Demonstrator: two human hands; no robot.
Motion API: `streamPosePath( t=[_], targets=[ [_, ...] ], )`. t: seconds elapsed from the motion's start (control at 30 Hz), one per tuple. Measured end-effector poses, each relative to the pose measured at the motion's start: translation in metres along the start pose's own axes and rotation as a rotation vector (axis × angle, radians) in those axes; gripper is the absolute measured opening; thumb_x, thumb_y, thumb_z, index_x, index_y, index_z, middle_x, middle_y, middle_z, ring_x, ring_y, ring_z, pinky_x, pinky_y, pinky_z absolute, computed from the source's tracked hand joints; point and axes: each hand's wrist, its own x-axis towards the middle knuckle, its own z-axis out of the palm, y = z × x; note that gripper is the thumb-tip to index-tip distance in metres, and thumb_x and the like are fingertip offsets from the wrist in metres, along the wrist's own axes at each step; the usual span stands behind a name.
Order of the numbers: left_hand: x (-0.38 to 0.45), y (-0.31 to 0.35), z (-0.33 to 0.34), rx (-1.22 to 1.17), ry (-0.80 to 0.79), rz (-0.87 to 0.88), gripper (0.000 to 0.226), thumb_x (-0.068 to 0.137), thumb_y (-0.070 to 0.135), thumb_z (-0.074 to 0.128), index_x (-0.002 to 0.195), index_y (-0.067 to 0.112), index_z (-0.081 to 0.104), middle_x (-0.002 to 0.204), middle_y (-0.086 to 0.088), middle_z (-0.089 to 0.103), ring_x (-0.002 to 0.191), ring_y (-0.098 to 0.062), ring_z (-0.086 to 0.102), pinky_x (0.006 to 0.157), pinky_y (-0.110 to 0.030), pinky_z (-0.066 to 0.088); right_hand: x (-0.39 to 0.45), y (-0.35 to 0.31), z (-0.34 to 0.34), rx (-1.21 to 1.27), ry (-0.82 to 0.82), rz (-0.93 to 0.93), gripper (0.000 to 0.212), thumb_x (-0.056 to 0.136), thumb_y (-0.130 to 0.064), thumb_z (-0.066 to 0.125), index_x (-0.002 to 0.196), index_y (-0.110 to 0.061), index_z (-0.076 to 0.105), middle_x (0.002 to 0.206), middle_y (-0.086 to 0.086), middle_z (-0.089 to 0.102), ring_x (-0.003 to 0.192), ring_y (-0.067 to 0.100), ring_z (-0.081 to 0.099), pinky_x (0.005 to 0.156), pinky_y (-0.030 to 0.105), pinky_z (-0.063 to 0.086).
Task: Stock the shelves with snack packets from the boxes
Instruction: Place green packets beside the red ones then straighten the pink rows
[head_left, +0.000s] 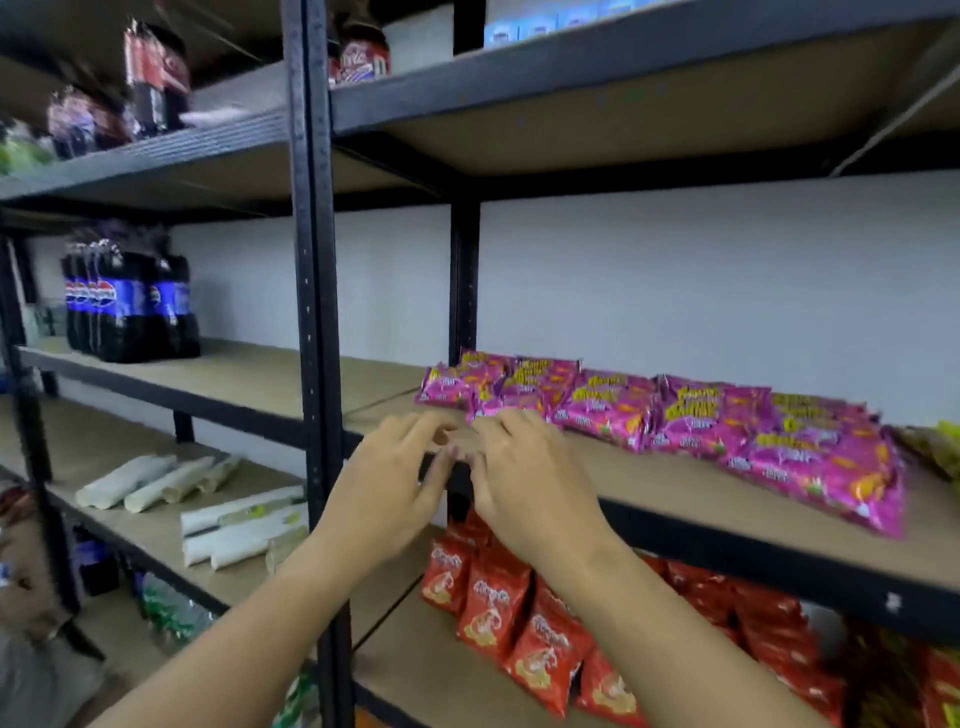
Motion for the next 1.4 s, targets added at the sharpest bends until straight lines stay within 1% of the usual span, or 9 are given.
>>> streamPosePath(
  t=[0.2,0.53,0.73,0.87,0.93,1.07,1.23,1.33,1.4],
  targets=[
    [0.070,-0.014,-0.043,-0.100,-0.079,-0.093,0.024,0.101,0.034,0.050,0.122,0.026,0.057,0.110,0.013,0.061,0.109,-0.009,0.054,0.087,-0.030,0.049,0.061,0.013,-0.029,-0.070,-0.103,0.103,0.019,0.093,-0.016,0.056,0.111,-0.015,0.063,0.105,0.000,0.060,0.101,0.021,0.054,0.088,0.035,0.049],
    [0.122,-0.064,-0.025,-0.122,-0.306,0.000,0.029,0.102,0.028,0.051,0.130,0.027,0.054,0.124,0.011,0.059,0.117,-0.010,0.050,0.093,-0.026,0.043,0.091,0.039,0.011,-0.131,-0.306,0.322,0.068,0.061,-0.013,0.093,0.124,-0.013,0.068,0.123,0.005,0.068,0.121,0.024,0.062,0.098,0.036,0.052],
    [0.123,-0.095,0.041,-0.104,-0.398,-0.079,0.046,0.104,0.028,0.040,0.151,0.029,0.036,0.154,0.007,0.041,0.146,-0.014,0.030,0.114,-0.042,0.038,0.085,0.060,0.064,-0.144,-0.275,0.320,0.061,0.072,-0.035,0.086,0.127,-0.016,0.067,0.129,0.006,0.066,0.126,0.024,0.058,0.097,0.037,0.053],
    [0.125,-0.104,0.066,-0.100,-0.449,-0.162,0.053,0.107,0.032,0.028,0.159,0.028,0.015,0.166,0.007,0.015,0.154,-0.013,0.001,0.121,-0.040,0.029,0.094,0.063,0.089,-0.199,-0.247,0.297,0.050,0.096,-0.049,0.045,0.130,-0.018,0.064,0.133,0.006,0.063,0.128,0.025,0.056,0.101,0.040,0.046],
    [0.131,-0.106,0.076,-0.155,-0.447,-0.195,0.053,0.108,0.031,0.027,0.159,0.029,0.011,0.166,0.009,0.004,0.153,-0.010,-0.009,0.123,-0.034,0.021,0.098,0.065,0.102,-0.194,-0.283,0.297,0.052,0.095,-0.048,0.040,0.133,-0.018,0.061,0.135,0.006,0.061,0.130,0.025,0.055,0.102,0.045,0.047],
    [0.146,-0.118,0.105,-0.233,-0.450,-0.205,0.055,0.109,0.030,0.026,0.157,0.035,-0.001,0.166,0.010,-0.005,0.151,-0.011,-0.020,0.126,-0.038,0.006,0.101,0.067,0.122,-0.123,-0.388,0.368,0.070,0.069,-0.020,0.085,0.134,-0.019,0.059,0.133,0.006,0.063,0.130,0.028,0.054,0.098,0.054,0.051],
    [0.160,-0.150,0.155,-0.111,-0.401,-0.071,0.061,0.106,0.029,0.031,0.155,0.046,-0.002,0.166,0.001,0.006,0.152,-0.020,-0.012,0.124,-0.050,0.003,0.119,0.061,0.126,-0.234,-0.309,0.505,0.073,0.051,-0.001,0.083,0.121,-0.013,0.068,0.106,0.006,0.068,0.109,0.030,0.063,0.074,0.055,0.057],
    [0.159,-0.164,0.166,-0.097,-0.419,0.006,0.104,0.086,-0.010,0.053,0.154,0.049,0.002,0.165,-0.003,0.014,0.152,-0.028,-0.007,0.123,-0.051,0.000,0.125,0.060,0.132,-0.316,-0.310,0.561,0.079,0.044,0.003,0.087,0.119,-0.012,0.069,0.106,0.008,0.066,0.107,0.031,0.062,0.070,0.056,0.055],
    [0.161,-0.173,0.167,-0.070,-0.434,0.016,0.112,0.071,-0.023,0.057,0.155,0.040,0.018,0.163,-0.006,0.022,0.151,-0.034,0.001,0.121,-0.060,0.012,0.129,0.060,0.135,-0.357,-0.317,0.598,0.079,0.041,0.006,0.087,0.116,-0.010,0.070,0.106,0.010,0.064,0.105,0.032,0.060,0.070,0.055,0.055]
  ],
)
